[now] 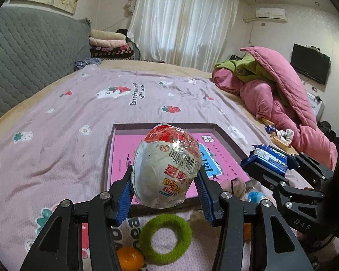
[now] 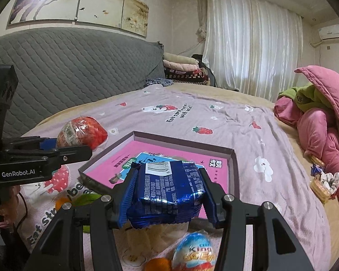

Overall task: Organize objects
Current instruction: 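Carry the white egg and blue packet with both tools over the grey tray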

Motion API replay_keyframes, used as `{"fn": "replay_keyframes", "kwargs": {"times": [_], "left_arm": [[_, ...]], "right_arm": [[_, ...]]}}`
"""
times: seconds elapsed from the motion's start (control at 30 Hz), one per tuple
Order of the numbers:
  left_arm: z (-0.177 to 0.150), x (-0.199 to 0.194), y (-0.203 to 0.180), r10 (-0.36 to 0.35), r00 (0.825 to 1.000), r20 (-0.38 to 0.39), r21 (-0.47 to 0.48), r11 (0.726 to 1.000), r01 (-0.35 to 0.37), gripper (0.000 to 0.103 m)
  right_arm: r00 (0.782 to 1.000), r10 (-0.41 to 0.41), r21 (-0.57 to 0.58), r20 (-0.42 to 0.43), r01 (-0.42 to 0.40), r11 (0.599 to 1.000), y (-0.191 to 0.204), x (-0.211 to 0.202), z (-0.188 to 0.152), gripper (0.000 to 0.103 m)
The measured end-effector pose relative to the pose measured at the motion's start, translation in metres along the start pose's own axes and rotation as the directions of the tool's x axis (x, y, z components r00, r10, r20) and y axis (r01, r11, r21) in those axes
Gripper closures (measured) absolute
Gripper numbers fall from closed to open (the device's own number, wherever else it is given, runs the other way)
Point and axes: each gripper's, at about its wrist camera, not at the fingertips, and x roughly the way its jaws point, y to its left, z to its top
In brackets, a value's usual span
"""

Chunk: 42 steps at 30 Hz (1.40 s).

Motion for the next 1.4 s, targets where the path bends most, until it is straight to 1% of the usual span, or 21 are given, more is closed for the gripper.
{"fn": "replay_keyframes", "kwargs": {"times": [0.3, 0.53, 0.67, 0.9, 1.13, 1.4], "left_arm": [[0.003, 0.016, 0.008, 0.013, 1.000, -0.013, -0.009, 1.000, -0.013, 0.050], [0.005, 0.028, 0.011, 0.028, 0.999, -0.025, -0.004, 1.000, -0.028, 0.050], [0.010, 0.037, 0.013, 0.028, 0.999, -0.031, -0.002, 1.000, -0.028, 0.050], [0.017, 0.053, 0.017, 0.035, 0.998, -0.044, -0.003, 0.999, -0.035, 0.050], [0.022, 0.071, 0.024, 0.043, 0.997, -0.069, -0.005, 0.999, -0.044, 0.050], [0.019, 0.091, 0.038, 0.038, 0.992, -0.124, -0.036, 0.998, -0.042, 0.050]], "right_arm": [[1.000, -0.012, 0.002, -0.004, 0.012, 1.000, -0.011, 0.015, 0.004, 0.050], [1.000, -0.012, 0.002, -0.025, 0.012, 1.000, -0.020, 0.030, 0.006, 0.050], [0.999, -0.024, -0.014, -0.026, 0.024, 1.000, -0.024, 0.037, 0.010, 0.050], [0.998, -0.041, -0.009, -0.038, 0.041, 0.999, -0.036, 0.049, 0.013, 0.050], [0.996, -0.055, -0.020, -0.075, 0.054, 0.998, -0.047, 0.066, 0.013, 0.050], [0.989, -0.073, -0.020, -0.129, 0.071, 0.997, -0.061, 0.090, 0.006, 0.050]]}}
